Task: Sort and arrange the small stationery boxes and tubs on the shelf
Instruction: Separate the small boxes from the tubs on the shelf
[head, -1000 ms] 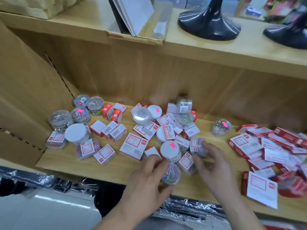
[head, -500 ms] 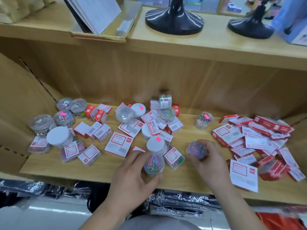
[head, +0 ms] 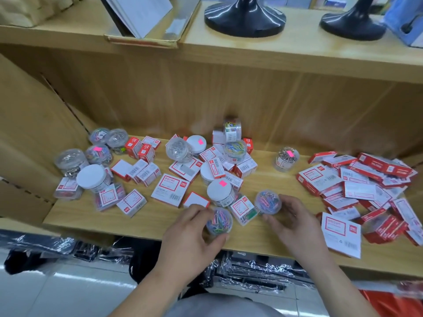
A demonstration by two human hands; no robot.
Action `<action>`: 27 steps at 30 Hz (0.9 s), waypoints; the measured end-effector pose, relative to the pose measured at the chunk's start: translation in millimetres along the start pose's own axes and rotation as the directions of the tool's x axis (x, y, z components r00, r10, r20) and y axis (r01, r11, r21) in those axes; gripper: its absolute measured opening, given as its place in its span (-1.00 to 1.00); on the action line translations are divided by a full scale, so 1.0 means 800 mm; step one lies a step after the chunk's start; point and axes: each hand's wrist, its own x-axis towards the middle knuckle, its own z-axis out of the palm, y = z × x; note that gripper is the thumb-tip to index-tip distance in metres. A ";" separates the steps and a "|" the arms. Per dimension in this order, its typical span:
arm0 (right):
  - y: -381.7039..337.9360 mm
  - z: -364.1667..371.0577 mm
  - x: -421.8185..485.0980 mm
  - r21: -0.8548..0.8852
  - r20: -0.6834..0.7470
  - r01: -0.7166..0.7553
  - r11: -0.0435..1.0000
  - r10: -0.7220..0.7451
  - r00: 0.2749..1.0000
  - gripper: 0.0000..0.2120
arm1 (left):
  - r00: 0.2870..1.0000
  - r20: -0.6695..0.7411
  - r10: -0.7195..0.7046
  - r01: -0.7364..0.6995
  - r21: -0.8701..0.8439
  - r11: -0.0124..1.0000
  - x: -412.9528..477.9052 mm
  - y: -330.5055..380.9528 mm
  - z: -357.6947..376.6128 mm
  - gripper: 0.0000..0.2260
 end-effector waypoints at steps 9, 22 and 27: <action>-0.010 0.002 0.002 -0.131 0.016 0.144 0.981 -0.143 0.990 -0.40 | 0.988 0.097 0.119 -0.133 0.160 0.978 0.007 0.014 0.011 -0.65; -0.116 0.024 0.017 0.196 -0.227 0.059 0.979 -0.013 0.974 -0.65 | 0.966 -0.220 -0.134 0.071 -0.270 0.960 0.000 -0.050 -0.099 -0.58; -0.217 0.109 0.017 0.242 -0.032 0.206 0.948 -0.204 0.978 -0.56 | 0.919 -0.321 -0.228 0.148 -0.257 0.955 -0.002 -0.102 -0.158 -0.52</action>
